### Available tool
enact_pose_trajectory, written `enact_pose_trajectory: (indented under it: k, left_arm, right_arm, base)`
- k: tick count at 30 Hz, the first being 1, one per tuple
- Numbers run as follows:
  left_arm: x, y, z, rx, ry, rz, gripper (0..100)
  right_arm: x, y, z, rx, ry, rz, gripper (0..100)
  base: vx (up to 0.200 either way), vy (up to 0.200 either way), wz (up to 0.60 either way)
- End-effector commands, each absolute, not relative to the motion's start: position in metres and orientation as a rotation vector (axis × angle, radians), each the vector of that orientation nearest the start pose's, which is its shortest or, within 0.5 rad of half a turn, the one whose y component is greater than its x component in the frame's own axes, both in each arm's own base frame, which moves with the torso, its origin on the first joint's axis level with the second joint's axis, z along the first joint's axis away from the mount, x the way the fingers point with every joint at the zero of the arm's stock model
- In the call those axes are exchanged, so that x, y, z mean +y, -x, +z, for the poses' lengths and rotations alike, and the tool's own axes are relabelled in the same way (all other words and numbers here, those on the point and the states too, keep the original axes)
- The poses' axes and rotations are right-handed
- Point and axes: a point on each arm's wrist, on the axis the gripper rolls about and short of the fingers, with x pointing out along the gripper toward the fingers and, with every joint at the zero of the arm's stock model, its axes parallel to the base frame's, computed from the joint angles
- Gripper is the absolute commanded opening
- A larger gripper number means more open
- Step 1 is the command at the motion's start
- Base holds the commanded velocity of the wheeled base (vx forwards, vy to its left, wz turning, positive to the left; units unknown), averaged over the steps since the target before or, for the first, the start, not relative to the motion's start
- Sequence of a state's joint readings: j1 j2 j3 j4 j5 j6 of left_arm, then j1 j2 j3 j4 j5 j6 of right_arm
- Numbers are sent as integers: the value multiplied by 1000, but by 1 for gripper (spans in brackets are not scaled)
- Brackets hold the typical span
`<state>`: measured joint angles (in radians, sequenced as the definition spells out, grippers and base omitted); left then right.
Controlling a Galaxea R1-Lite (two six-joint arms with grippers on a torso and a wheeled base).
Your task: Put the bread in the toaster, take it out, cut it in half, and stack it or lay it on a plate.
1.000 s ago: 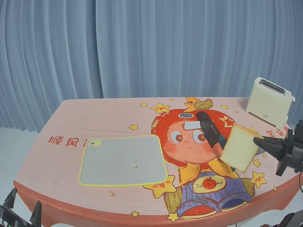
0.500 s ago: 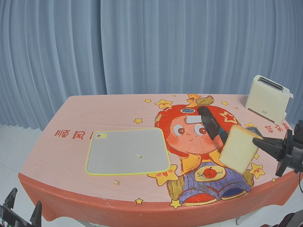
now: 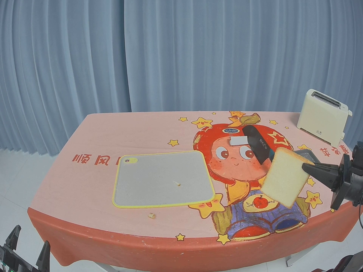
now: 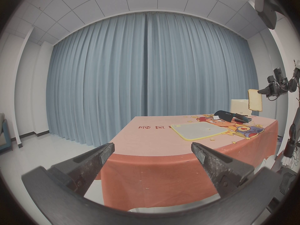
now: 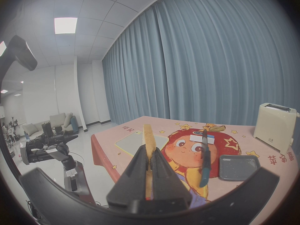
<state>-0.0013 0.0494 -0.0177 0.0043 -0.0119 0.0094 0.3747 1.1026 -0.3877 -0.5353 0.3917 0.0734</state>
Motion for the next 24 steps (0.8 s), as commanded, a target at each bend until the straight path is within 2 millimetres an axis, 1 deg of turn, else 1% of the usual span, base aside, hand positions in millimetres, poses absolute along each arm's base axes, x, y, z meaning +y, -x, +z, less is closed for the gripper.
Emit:
enact_pose_trajectory:
  k: [1,15,24]
  left_arm:
    - [0,19,76,54,-9,-14,100]
    - [0,19,76,54,-10,-14,100]
    - [0,19,76,54,-9,-14,100]
  right_arm:
    - [62,-132,191,217,-71,761,0]
    - [68,-138,186,267,-94,779,0]
    - [78,-136,192,308,-213,824,0]
  base:
    - [0,200,0]
    - [0,0,0]
    - [0,0,0]
